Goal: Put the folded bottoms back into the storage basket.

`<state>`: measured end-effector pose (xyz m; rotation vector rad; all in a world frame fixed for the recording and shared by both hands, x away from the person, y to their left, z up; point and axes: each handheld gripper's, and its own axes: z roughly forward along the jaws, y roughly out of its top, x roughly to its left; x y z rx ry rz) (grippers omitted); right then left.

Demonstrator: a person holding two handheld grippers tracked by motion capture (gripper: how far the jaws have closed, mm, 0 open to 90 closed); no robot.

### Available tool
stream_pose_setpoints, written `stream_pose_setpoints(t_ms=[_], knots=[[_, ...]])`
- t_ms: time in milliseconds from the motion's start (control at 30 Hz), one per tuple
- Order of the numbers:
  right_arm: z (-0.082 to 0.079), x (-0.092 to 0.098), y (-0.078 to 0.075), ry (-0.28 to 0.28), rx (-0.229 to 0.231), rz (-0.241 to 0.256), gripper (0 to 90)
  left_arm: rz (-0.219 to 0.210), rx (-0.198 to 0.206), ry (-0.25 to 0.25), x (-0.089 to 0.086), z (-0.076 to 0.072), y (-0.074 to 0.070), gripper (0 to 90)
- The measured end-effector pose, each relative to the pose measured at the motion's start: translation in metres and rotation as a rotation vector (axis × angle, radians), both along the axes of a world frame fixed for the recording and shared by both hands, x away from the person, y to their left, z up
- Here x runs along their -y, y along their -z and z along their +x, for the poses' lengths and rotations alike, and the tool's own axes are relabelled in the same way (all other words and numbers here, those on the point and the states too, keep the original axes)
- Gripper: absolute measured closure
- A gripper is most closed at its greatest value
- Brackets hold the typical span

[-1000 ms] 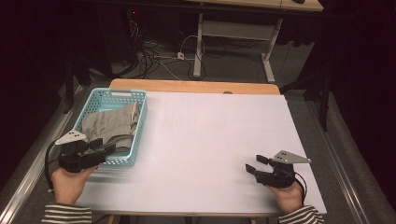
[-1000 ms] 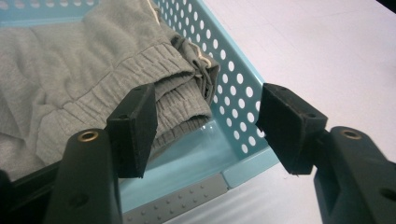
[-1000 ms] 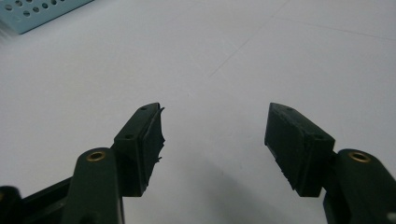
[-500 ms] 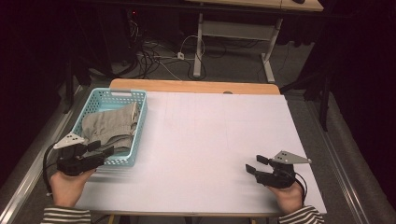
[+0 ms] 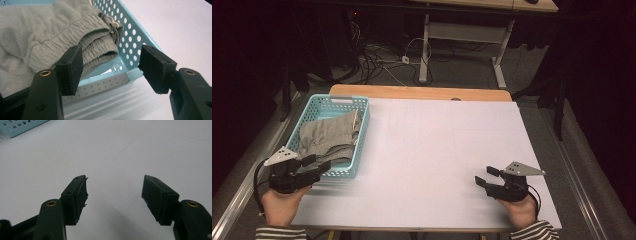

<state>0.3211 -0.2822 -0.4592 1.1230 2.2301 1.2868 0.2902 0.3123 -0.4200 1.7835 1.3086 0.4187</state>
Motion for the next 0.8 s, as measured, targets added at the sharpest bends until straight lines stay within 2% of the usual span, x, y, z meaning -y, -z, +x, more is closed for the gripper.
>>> stream_pose_setpoints(t_ms=[300,800], knots=[[-0.0002,0.0,-0.0001,0.0,-0.001,-0.002,37.1,0.006,0.0,-0.002,-0.0023,-0.0039,0.0028,34.5],[-0.0005,0.0002,-0.0003,0.0,0.001,0.002,37.1,0.0,0.03,-0.018,-0.0024,-0.0105,0.0082,34.4]])
